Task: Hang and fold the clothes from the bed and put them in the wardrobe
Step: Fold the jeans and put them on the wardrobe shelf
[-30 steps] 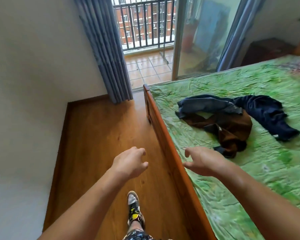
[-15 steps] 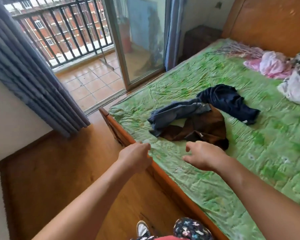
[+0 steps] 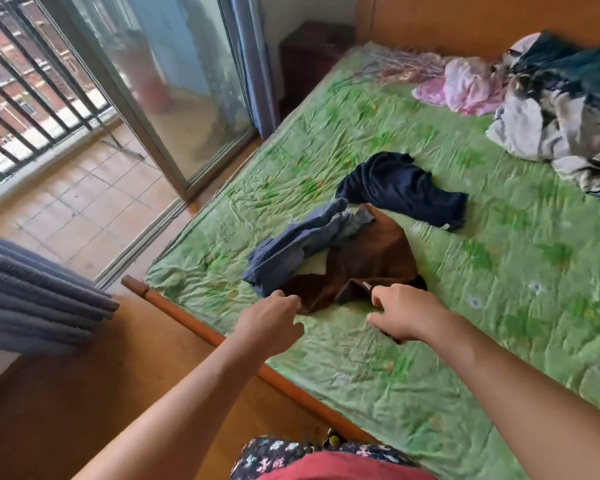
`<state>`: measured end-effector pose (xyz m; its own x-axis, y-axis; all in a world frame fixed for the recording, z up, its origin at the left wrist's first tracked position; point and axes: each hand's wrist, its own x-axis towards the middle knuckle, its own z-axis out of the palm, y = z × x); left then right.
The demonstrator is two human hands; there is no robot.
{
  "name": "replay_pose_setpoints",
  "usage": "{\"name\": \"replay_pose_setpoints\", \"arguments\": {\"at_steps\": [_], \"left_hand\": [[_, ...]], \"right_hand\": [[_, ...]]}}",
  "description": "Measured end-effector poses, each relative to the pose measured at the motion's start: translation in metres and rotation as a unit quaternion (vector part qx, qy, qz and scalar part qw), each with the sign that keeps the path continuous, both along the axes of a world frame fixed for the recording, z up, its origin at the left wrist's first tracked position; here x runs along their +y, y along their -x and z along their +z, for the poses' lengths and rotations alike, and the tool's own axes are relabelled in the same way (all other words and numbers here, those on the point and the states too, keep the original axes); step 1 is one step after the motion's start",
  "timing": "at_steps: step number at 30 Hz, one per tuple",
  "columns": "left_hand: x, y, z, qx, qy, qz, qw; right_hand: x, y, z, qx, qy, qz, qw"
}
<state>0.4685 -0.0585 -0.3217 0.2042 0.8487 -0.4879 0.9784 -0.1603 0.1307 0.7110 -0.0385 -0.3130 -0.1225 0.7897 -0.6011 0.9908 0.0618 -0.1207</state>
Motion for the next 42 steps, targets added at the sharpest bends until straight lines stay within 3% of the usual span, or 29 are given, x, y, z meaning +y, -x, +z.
{"name": "replay_pose_setpoints", "arguments": {"at_steps": [19, 25, 31, 37, 42], "left_hand": [[0.2, 0.009, -0.067, 0.027, 0.095, -0.131, 0.986], [0.244, 0.045, -0.121, 0.055, 0.119, -0.108, 0.985], [0.265, 0.108, -0.205, 0.087, 0.198, -0.05, 0.975], [0.271, 0.153, -0.273, 0.091, 0.264, -0.061, 0.958], [0.28, 0.159, -0.303, 0.019, 0.237, -0.025, 0.971]], "right_hand": [[0.119, 0.034, -0.066, 0.014, 0.047, -0.147, 0.988], [0.172, 0.073, -0.108, 0.031, 0.058, -0.124, 0.99], [0.228, 0.139, -0.176, 0.055, 0.087, -0.077, 0.992], [0.269, 0.196, -0.245, 0.09, 0.099, -0.068, 0.989], [0.278, 0.202, -0.283, 0.084, 0.114, -0.101, 0.985]]}}
